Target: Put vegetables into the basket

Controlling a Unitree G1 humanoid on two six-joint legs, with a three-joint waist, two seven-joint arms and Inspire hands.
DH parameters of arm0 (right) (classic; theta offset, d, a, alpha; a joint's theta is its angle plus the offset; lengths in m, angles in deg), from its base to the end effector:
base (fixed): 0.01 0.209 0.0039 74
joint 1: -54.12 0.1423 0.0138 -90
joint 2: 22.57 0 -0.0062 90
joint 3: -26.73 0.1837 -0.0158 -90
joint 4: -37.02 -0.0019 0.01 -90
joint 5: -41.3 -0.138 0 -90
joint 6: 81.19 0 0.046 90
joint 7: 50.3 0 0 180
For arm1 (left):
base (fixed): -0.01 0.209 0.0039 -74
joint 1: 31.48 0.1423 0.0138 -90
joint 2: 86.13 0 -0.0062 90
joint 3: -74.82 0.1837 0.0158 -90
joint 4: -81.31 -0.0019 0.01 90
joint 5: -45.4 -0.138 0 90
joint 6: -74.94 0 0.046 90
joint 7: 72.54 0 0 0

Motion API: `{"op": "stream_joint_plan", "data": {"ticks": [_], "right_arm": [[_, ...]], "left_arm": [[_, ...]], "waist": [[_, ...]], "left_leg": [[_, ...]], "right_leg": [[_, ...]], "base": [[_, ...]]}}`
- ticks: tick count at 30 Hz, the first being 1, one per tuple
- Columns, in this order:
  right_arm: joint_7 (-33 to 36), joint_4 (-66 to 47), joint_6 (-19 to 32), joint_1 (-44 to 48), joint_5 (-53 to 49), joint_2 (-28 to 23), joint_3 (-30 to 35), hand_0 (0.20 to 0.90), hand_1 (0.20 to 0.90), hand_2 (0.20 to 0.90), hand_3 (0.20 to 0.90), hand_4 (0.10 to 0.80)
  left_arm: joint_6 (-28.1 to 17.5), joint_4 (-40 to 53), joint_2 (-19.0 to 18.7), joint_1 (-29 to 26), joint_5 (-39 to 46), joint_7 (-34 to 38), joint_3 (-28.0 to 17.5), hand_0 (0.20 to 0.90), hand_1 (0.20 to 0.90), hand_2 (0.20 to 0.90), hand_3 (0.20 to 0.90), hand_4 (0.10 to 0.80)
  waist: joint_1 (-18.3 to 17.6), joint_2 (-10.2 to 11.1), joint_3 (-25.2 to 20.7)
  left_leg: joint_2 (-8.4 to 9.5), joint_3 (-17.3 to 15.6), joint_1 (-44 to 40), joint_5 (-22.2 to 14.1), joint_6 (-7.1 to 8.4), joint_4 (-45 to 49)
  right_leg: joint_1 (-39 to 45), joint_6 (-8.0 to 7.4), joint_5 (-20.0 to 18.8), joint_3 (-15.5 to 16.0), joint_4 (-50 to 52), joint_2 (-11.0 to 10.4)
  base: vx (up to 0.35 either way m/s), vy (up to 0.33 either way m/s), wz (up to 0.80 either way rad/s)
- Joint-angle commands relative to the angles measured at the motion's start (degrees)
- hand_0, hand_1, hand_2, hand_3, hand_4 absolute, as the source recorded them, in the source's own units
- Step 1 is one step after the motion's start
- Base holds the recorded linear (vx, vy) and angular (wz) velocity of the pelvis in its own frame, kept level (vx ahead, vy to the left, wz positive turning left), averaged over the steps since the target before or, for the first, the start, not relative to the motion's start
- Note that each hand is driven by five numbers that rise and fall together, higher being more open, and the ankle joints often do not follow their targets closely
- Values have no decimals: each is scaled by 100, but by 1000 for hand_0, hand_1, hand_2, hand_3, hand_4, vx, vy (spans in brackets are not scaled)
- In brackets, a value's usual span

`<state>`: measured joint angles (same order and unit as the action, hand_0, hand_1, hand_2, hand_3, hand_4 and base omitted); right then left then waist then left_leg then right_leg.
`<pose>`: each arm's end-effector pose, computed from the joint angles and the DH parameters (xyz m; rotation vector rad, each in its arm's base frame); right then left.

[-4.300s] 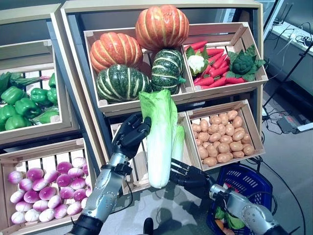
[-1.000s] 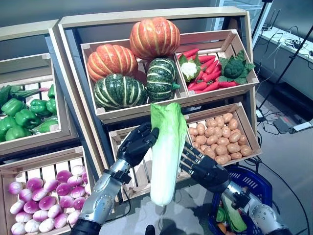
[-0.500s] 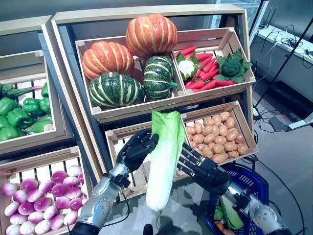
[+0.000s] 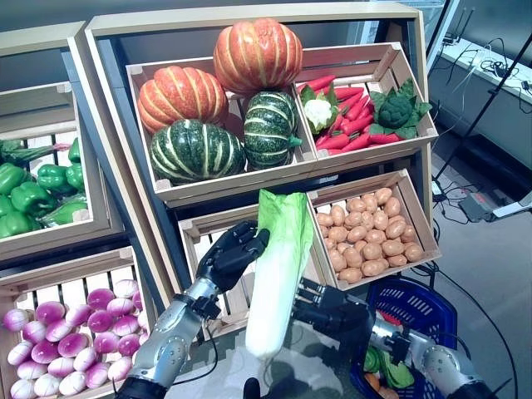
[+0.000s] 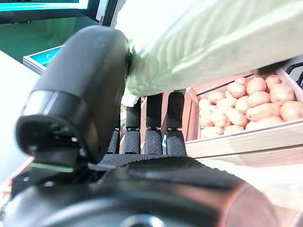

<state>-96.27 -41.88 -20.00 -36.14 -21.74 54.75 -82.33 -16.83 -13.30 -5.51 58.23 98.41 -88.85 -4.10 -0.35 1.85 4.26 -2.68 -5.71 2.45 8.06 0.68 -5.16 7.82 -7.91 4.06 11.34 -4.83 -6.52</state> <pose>0.1736 -0.1919 -0.0087 0.8660 0.6167 0.9634 0.2004 0.2031 0.0359 -0.4930 0.0831 -0.3741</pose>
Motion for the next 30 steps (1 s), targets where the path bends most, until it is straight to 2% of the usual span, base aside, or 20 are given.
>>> {"op": "stream_joint_plan", "data": {"ticks": [1,12,16,18,24,30], "right_arm": [[190,-537,88,534,-287,245,-127,900,900,900,900,800],[1767,-496,497,683,-496,619,-437,900,900,900,900,800],[1991,-517,612,749,-681,769,-512,900,900,900,900,800],[2036,-535,631,792,-761,812,-538,900,900,900,900,800],[1389,-650,500,863,-1190,960,-672,900,900,900,900,800],[1312,-698,556,905,-1302,1050,-712,900,900,900,900,800]], "left_arm": [[-790,334,55,-827,228,-56,-77,300,300,300,300,400],[-971,280,231,-875,187,158,35,300,300,300,300,400],[-991,278,255,-908,200,235,84,300,300,300,300,400],[-964,270,271,-923,210,227,79,300,300,300,300,400],[-820,235,307,-944,301,131,113,300,300,300,300,400],[-816,193,326,-970,364,113,145,300,300,300,300,400]], "waist": [[166,136,-163],[171,119,-185],[180,100,-189],[192,96,-199],[235,93,-228],[237,85,-266]], "left_leg": [[-387,-51,-612,-786,370,16],[-350,-21,-611,-780,350,16],[-337,-4,-601,-778,344,16],[-333,0,-598,-779,342,16],[-330,13,-600,-789,347,16],[-331,10,-593,-788,345,16]], "right_leg": [[-316,-140,-632,-23,42,-488],[-310,-130,-656,-54,20,-499],[-313,-131,-665,-66,9,-513],[-309,-128,-669,-63,2,-521],[-290,-123,-660,-48,-8,-534],[-305,-123,-662,-63,-7,-537]], "base": [[0,0,0],[0,0,0],[0,0,0],[0,0,0],[0,0,1],[0,0,1]]}}
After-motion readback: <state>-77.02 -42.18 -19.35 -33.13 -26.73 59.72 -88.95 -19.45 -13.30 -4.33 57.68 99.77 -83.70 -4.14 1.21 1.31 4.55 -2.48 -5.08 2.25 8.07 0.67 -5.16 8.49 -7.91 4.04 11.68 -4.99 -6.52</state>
